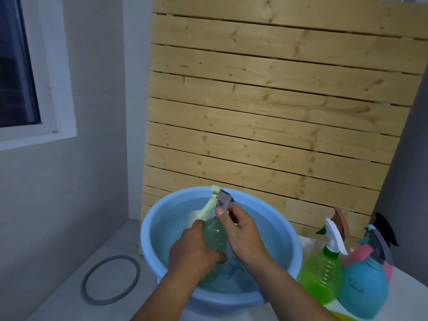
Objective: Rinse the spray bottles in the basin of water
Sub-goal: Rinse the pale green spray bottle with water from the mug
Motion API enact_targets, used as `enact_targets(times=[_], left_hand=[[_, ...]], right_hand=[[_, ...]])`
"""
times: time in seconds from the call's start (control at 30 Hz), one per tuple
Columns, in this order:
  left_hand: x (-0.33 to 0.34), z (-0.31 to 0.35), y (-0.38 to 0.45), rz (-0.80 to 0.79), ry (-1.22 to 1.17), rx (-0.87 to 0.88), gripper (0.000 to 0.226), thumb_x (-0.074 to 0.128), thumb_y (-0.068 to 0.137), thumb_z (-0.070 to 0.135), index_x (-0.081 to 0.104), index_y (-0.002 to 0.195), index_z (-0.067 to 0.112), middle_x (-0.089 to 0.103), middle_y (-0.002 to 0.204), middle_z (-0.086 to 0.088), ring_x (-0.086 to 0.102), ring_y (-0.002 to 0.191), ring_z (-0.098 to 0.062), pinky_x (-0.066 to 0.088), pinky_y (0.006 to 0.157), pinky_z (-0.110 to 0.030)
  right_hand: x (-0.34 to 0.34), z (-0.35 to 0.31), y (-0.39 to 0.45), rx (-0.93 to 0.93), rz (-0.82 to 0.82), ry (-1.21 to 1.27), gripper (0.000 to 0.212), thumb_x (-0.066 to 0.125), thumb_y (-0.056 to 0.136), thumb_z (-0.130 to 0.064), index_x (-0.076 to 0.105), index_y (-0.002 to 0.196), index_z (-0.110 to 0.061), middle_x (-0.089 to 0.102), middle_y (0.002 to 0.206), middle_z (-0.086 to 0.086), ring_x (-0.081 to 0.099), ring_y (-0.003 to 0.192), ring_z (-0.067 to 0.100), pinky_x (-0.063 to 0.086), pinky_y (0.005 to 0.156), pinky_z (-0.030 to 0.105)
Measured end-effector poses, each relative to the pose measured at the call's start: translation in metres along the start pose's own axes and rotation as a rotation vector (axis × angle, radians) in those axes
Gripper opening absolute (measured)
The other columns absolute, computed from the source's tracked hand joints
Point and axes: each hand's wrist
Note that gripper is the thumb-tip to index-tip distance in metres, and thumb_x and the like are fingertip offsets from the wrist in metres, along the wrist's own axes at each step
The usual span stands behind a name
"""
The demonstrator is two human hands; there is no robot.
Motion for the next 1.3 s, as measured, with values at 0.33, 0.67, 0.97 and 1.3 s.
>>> enact_targets(times=[0.33,0.67,0.97,1.3], left_hand=[[0.002,0.001,0.001,-0.029,-0.098,0.023,0.065,0.083,0.049,0.049,0.049,0.104,0.036,0.064,0.094,0.013,0.063,0.084,-0.010,0.054,0.076,-0.034],[0.006,-0.004,0.005,-0.035,-0.297,0.026,0.065,0.080,0.035,0.054,0.055,0.094,0.041,0.066,0.083,0.021,0.063,0.074,0.003,0.054,0.066,-0.026],[0.009,-0.006,0.007,-0.093,-0.435,0.027,0.060,0.091,0.044,0.032,0.061,0.096,0.034,0.071,0.082,0.020,0.066,0.068,0.005,0.057,0.067,-0.023],[0.009,-0.007,0.009,-0.078,-0.378,0.027,0.062,0.092,0.042,0.027,0.061,0.095,0.031,0.071,0.084,0.012,0.069,0.072,-0.006,0.058,0.065,-0.026]], right_hand=[[0.007,0.004,0.006,0.111,0.174,0.116,0.027,0.081,0.076,-0.027,0.056,0.076,-0.017,0.061,0.064,-0.003,0.059,0.060,0.010,0.051,0.060,0.027],[0.002,0.002,0.005,0.049,0.162,0.250,0.030,0.082,0.077,-0.019,0.057,0.088,-0.008,0.064,0.075,0.007,0.062,0.068,0.011,0.053,0.063,0.022],[-0.001,0.007,0.002,0.021,0.050,0.218,0.025,0.070,0.087,-0.035,0.064,0.071,-0.017,0.057,0.063,-0.006,0.056,0.060,0.007,0.047,0.058,0.020],[-0.003,0.010,0.002,0.025,0.127,0.089,0.031,0.077,0.078,-0.043,0.059,0.085,-0.018,0.064,0.069,-0.007,0.062,0.065,0.007,0.051,0.061,0.028]])
Point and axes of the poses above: each hand's wrist, its own y-axis towards the middle knuckle, its own x-axis out of the palm, z = x × y
